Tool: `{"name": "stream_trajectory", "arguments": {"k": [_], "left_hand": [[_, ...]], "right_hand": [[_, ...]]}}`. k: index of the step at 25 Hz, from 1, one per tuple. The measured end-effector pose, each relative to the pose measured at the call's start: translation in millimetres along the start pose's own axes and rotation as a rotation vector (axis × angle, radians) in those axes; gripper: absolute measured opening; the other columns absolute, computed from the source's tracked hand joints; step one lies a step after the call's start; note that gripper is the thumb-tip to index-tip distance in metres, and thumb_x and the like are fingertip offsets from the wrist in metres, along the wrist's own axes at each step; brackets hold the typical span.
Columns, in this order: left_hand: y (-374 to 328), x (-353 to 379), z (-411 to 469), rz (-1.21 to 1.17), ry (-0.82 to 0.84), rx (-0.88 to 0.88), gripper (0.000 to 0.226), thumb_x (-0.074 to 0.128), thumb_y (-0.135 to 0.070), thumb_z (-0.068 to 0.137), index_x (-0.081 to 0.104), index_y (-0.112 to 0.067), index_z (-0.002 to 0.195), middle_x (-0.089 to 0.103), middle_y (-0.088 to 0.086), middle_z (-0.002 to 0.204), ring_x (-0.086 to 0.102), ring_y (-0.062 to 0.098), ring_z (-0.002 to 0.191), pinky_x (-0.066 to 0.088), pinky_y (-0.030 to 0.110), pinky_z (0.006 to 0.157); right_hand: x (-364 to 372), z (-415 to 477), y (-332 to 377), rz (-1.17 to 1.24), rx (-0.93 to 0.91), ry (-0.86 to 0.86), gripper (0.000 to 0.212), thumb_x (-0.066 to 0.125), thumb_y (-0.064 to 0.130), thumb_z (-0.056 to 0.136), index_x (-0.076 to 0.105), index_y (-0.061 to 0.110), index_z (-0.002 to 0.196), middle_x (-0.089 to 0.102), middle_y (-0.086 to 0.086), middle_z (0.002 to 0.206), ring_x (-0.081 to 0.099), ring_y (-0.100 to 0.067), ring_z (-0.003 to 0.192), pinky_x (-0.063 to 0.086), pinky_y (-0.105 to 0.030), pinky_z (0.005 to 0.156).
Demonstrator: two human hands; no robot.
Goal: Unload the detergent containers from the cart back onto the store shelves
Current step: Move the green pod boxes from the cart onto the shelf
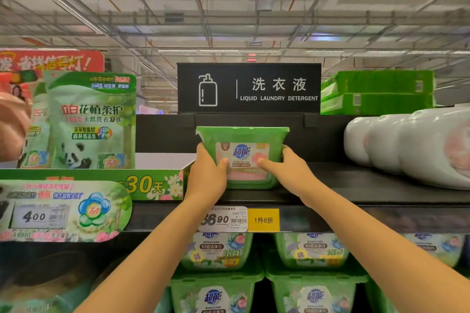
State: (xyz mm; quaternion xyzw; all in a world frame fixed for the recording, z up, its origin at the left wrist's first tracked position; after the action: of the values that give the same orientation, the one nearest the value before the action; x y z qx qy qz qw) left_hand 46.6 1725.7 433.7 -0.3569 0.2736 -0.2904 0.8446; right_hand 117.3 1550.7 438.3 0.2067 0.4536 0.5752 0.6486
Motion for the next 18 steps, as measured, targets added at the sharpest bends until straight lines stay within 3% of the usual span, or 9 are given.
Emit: {"name": "stream_trajectory", "arguments": {"k": [4,8,11,14,18], "left_hand": [[-1.8,-0.3,-0.4,0.117,-0.001,0.02,0.042,0.054,-0.023,0.097,0.036,-0.012,0.134,0.059,0.008,0.127,0.057,0.024,0.115,0.042,0.029,0.083],[-3.5,-3.0,-0.1,0.233,-0.041,0.04,0.056,0.055,-0.028,0.097,0.031,-0.008,0.144,0.061,0.011,0.125,0.057,0.028,0.114,0.046,0.036,0.089],[-3.6,-1.3,-1.1,0.243,-0.035,0.01,0.056,0.053,-0.028,0.098,0.03,-0.007,0.144,0.061,0.012,0.123,0.058,0.029,0.111,0.045,0.038,0.086],[-3.9,-1.3,-6.7,0.228,-0.021,-0.036,0.058,0.051,-0.029,0.099,0.026,-0.008,0.146,0.059,0.013,0.127,0.056,0.031,0.115,0.045,0.043,0.092],[-21.2,-11.0,-33.7,0.239,-0.184,0.176,0.047,0.051,-0.015,0.097,0.038,-0.007,0.141,0.056,0.008,0.13,0.053,0.024,0.119,0.043,0.036,0.096]], "right_hand": [[-4.5,1.7,-1.6,-0.05,-0.037,-0.085,0.058,0.074,0.039,0.081,0.042,0.015,0.124,0.054,0.006,0.109,0.053,-0.007,0.092,0.039,-0.013,0.06],[-8.4,2.0,-5.0,-0.062,-0.031,-0.106,0.046,0.075,0.039,0.08,0.044,0.023,0.11,0.058,0.005,0.106,0.055,-0.004,0.086,0.042,-0.016,0.057],[-9.9,0.7,-5.6,-0.069,-0.038,-0.115,0.048,0.074,0.037,0.081,0.053,0.018,0.119,0.062,0.002,0.111,0.059,-0.012,0.094,0.047,-0.021,0.067],[-10.7,-5.2,-4.5,-0.18,-0.029,-0.138,0.045,0.07,0.034,0.086,0.054,0.013,0.123,0.06,0.001,0.107,0.055,-0.011,0.088,0.041,-0.018,0.062],[-24.9,-32.3,11.6,-0.121,-0.187,-0.373,0.02,0.061,0.017,0.09,0.06,0.014,0.11,0.064,0.001,0.101,0.059,-0.01,0.091,0.047,-0.024,0.076]]}}
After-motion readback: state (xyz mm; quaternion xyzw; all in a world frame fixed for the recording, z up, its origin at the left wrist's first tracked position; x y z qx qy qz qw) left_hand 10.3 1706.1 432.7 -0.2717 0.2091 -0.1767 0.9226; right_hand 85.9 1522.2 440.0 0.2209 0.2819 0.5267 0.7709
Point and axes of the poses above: each hand's wrist, its own z-axis towards the middle knuckle, its own x-axis out of the palm, y = z × x, the point moved 5 cm from there along z, towards the middle knuckle
